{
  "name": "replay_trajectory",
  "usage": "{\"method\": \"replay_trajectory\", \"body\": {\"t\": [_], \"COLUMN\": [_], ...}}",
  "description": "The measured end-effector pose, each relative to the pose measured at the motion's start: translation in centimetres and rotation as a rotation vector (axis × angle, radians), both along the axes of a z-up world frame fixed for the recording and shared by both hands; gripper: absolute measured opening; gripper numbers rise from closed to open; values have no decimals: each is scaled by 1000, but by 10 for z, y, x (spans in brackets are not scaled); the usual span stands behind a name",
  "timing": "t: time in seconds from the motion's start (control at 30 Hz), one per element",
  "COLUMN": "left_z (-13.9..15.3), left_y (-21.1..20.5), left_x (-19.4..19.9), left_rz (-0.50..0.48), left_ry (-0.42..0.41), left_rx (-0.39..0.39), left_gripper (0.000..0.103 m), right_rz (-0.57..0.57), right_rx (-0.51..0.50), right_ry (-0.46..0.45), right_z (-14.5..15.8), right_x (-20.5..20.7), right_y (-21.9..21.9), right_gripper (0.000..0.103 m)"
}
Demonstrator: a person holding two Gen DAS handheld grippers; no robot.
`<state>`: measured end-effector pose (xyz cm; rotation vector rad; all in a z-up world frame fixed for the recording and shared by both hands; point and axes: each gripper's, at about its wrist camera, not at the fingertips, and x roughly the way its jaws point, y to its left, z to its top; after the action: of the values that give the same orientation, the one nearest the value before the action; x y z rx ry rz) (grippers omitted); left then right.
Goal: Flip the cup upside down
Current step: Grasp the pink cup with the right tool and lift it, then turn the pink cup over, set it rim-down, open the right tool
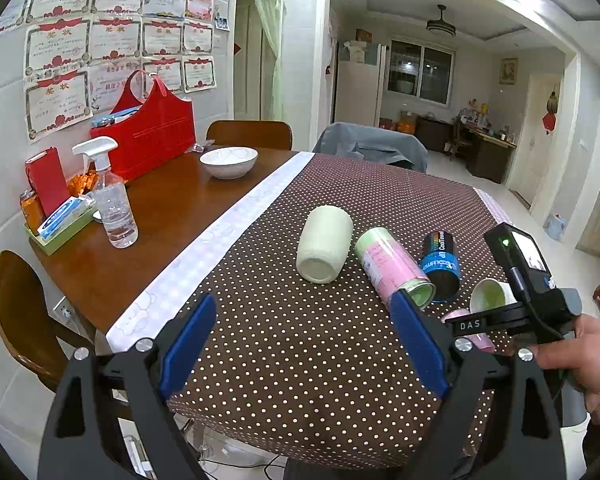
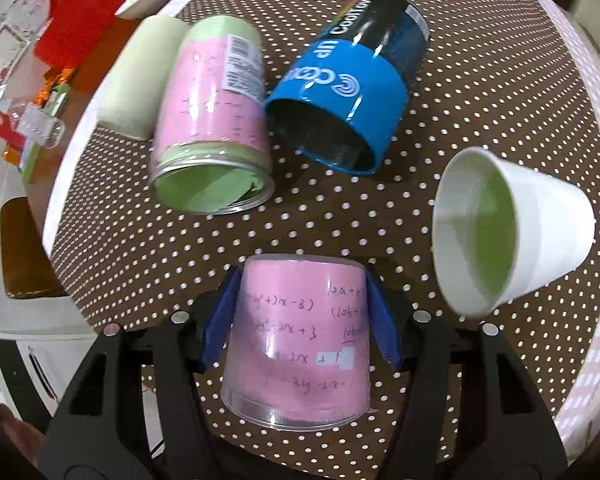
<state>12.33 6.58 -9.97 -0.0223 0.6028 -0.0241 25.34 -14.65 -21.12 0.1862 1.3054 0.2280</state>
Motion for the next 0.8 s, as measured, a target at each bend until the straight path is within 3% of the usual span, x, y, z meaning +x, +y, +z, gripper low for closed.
{"method": "replay_trajectory", "body": {"t": [0.3,0.47,0.57,0.8], "left_z": [6,7,9,8], "left_y": [-12,-19,-21,-14], "left_x": [-3,-4,-6,-6], "left_rz": [-12,-17,-15,16], "left_ry": [-16,-16,-24,-25], "left_rx": [24,40,46,33], "left_gripper": [87,87,87,87], "right_rz": [-28,-78,-101,-163], "right_rx": [168,245,209,81], "right_ry": [-126,-319,-454,-638], "right_z": [22,39,42,35], "right_x": [-34,-56,-63,-61], "right_y": [-30,-38,-32,-14], "right_gripper": [60,60,60,60]}}
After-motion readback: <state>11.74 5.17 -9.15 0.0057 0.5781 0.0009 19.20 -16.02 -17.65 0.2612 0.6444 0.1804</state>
